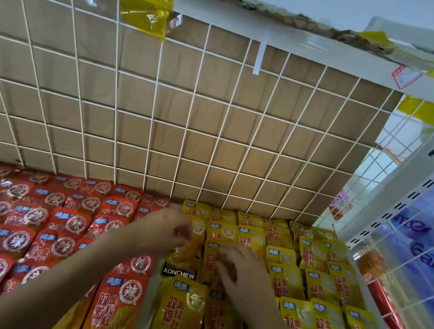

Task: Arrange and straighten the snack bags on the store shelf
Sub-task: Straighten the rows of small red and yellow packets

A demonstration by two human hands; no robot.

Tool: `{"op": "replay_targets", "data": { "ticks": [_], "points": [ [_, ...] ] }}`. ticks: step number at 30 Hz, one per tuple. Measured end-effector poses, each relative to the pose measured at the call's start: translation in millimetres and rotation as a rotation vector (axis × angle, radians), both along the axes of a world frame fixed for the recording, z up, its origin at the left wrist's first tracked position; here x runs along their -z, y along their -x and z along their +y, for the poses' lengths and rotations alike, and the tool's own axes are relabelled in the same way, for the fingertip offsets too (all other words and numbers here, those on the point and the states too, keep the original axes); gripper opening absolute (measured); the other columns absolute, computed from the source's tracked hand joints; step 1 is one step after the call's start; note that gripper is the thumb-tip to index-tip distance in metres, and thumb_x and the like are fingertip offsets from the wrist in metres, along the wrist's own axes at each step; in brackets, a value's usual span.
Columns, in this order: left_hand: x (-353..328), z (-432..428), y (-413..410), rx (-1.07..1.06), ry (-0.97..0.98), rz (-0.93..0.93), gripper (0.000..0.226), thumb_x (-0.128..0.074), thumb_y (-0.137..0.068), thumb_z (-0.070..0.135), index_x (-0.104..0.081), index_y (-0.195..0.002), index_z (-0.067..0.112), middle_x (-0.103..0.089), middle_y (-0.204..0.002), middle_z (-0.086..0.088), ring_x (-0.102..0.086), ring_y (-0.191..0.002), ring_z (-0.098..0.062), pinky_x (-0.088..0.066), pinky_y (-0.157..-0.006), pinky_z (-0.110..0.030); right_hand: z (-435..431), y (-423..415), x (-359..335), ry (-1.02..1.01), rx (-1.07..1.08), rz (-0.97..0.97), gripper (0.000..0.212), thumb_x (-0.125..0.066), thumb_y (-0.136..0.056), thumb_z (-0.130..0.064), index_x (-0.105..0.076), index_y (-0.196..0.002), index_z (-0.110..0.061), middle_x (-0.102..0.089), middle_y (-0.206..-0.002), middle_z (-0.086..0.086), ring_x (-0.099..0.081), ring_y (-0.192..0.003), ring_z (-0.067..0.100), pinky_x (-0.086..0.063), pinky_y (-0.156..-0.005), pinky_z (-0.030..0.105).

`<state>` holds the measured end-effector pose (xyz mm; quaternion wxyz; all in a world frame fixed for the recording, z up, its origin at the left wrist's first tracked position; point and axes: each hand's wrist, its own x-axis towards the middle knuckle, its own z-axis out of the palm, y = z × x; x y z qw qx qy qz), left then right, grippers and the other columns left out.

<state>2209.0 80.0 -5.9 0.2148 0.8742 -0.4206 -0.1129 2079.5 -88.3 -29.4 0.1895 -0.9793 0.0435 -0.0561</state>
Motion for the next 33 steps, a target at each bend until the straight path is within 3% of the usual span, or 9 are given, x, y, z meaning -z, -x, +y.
{"op": "replay_targets", "data": {
  "ticks": [2,5,9,13,16,24,30,33],
  "points": [
    [-1.2,10.3,13.6,0.090,-0.037,0.044,0.016,-0.056,-0.091,0.019,-0.063,-0.105,0.016,-0.057,-0.097,0.008,-0.047,-0.078,0.006,-0.033,-0.064,0.001,5.4,3.8,-2.5,-0.036,-0.062,0.031,0.052,-0.028,-0.091,-0.057,-0.057,-0.118,-0.024,-0.054,-0.118,-0.010,-0.043,-0.111,0.003,-0.029,-0.096,0.017],
    [1.7,19.2,28.1,0.131,-0.084,0.052,0.021,-0.054,-0.091,0.017,-0.062,-0.110,0.016,-0.060,-0.110,0.003,-0.051,-0.096,-0.003,-0.032,-0.073,-0.006,12.9,7.1,-2.9,-0.030,-0.157,0.106,0.078,-0.020,-0.077,-0.075,-0.062,-0.111,-0.019,-0.058,-0.112,-0.006,-0.044,-0.108,0.007,-0.028,-0.089,0.017],
    [7.1,19.6,37.3,0.157,-0.165,0.003,0.028,-0.048,-0.094,0.018,-0.057,-0.121,0.018,-0.056,-0.121,0.003,-0.048,-0.112,-0.008,-0.028,-0.084,-0.011,18.0,7.7,-1.7,0.014,-0.190,0.156,0.046,-0.044,-0.083,-0.049,-0.061,-0.112,-0.017,-0.058,-0.112,-0.003,-0.045,-0.108,0.013,-0.027,-0.085,0.021],
    [10.5,17.2,37.0,0.188,-0.239,-0.060,0.029,-0.045,-0.095,0.020,-0.055,-0.122,0.019,-0.056,-0.122,0.003,-0.047,-0.115,-0.011,-0.027,-0.095,-0.022,21.9,8.6,-2.2,0.050,-0.191,0.197,0.060,-0.039,-0.075,-0.057,-0.058,-0.116,-0.018,-0.056,-0.116,-0.004,-0.043,-0.111,0.014,-0.029,-0.086,0.023],
    [12.7,15.5,34.1,0.200,-0.291,-0.102,0.028,-0.040,-0.097,0.018,-0.055,-0.120,0.020,-0.056,-0.122,0.005,-0.046,-0.116,-0.010,-0.022,-0.103,-0.031,25.2,7.6,-1.9,0.082,-0.195,0.245,0.056,-0.040,-0.078,-0.049,-0.053,-0.124,-0.019,-0.053,-0.122,-0.003,-0.041,-0.116,0.015,-0.031,-0.096,0.028],
    [14.9,9.6,32.3,0.194,-0.348,-0.232,0.023,-0.046,-0.094,0.014,-0.057,-0.113,0.019,-0.059,-0.116,0.003,-0.047,-0.112,-0.013,-0.023,-0.098,-0.030,28.2,7.9,-1.3,-0.025,-0.156,0.159,0.030,-0.051,-0.089,-0.019,-0.056,-0.119,-0.017,-0.054,-0.123,-0.003,-0.042,-0.117,0.012,-0.033,-0.099,0.025],
    [13.6,9.3,30.5,0.183,-0.383,-0.137,0.023,-0.046,-0.093,0.017,-0.056,-0.113,0.018,-0.059,-0.115,0.000,-0.050,-0.111,-0.016,-0.024,-0.100,-0.034,29.2,8.6,-0.1,-0.075,-0.131,0.115,0.028,-0.050,-0.091,-0.016,-0.058,-0.117,-0.019,-0.055,-0.122,-0.005,-0.044,-0.116,0.009,-0.035,-0.097,0.022],
    [10.0,7.9,28.6,0.164,-0.330,-0.067,0.024,-0.048,-0.093,0.015,-0.060,-0.114,0.016,-0.061,-0.115,-0.002,-0.053,-0.109,-0.016,-0.036,-0.093,-0.029,29.7,8.6,0.3,-0.088,-0.121,0.083,0.026,-0.051,-0.089,-0.013,-0.060,-0.113,-0.017,-0.057,-0.118,-0.004,-0.046,-0.113,0.009,-0.035,-0.092,0.019]
  ]
}}
